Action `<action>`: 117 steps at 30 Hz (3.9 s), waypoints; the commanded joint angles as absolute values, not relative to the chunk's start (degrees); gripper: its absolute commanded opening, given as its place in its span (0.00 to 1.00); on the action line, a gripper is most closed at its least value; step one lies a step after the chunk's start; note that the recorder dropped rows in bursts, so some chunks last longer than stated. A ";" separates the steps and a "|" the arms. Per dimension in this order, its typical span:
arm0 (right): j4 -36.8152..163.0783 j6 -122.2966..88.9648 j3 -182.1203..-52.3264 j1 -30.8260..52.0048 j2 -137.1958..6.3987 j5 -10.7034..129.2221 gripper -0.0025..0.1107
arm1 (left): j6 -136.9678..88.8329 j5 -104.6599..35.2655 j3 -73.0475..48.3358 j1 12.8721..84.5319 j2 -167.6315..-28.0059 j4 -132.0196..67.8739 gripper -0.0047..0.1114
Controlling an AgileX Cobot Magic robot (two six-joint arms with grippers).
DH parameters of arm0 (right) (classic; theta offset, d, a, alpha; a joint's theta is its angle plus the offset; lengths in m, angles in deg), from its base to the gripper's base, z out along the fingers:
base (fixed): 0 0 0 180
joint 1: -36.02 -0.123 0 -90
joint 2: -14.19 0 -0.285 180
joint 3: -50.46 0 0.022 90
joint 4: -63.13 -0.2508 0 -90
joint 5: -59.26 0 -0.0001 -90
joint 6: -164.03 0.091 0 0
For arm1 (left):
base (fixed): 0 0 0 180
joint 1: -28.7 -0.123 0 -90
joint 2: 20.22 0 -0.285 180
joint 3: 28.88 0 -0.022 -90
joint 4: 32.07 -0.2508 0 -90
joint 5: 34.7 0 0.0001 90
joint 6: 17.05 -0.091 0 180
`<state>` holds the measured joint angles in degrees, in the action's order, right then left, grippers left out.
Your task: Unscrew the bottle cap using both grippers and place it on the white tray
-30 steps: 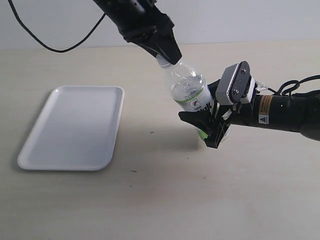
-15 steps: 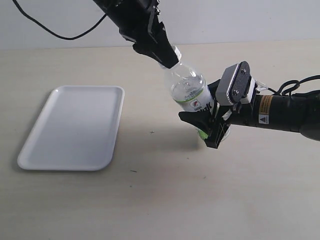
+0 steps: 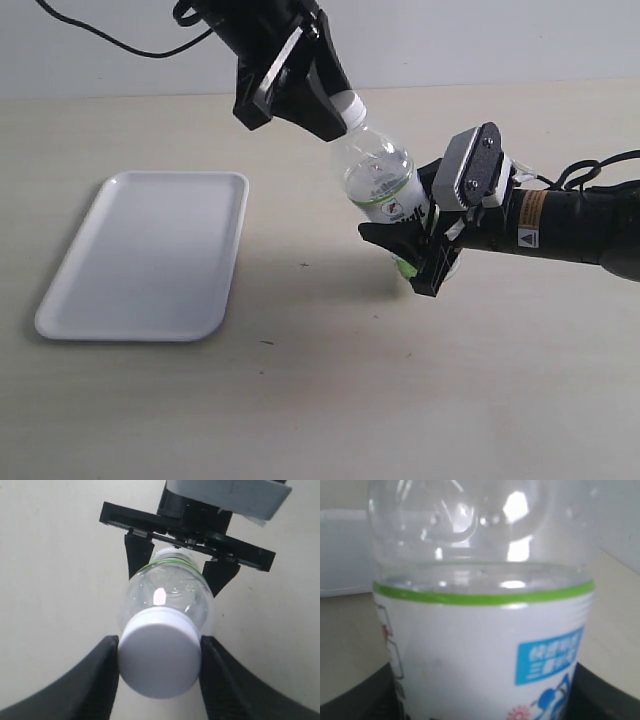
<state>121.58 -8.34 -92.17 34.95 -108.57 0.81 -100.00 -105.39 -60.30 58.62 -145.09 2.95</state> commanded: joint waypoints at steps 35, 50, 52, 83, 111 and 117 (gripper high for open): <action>122.18 -9.25 -92.13 34.98 -108.38 -0.49 0.02 | -127.15 -102.00 -60.26 58.63 -144.57 5.77 0.06; 122.18 -9.25 -92.13 34.98 -108.38 -0.39 0.02 | -120.35 -101.88 -60.26 58.63 -144.57 6.04 0.06; 122.18 -9.25 -92.13 34.98 -108.38 -0.39 0.02 | -113.60 -101.88 -60.26 58.63 -144.57 6.66 0.06; 123.48 -9.26 -92.13 34.98 -108.38 -0.39 0.02 | -29.76 -101.28 -60.26 58.63 -144.57 17.81 0.06; 123.02 -6.71 -92.13 34.98 -108.38 -0.24 0.02 | -20.65 -104.16 -65.00 78.02 -137.49 -39.55 0.66; 123.02 -5.32 -92.13 34.98 -108.38 -0.24 0.02 | -16.16 -104.66 -66.57 80.30 -140.81 -41.65 0.66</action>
<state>123.52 -5.91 -92.17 34.95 -108.57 1.50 -17.87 -104.20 -65.71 80.18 -139.77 -40.28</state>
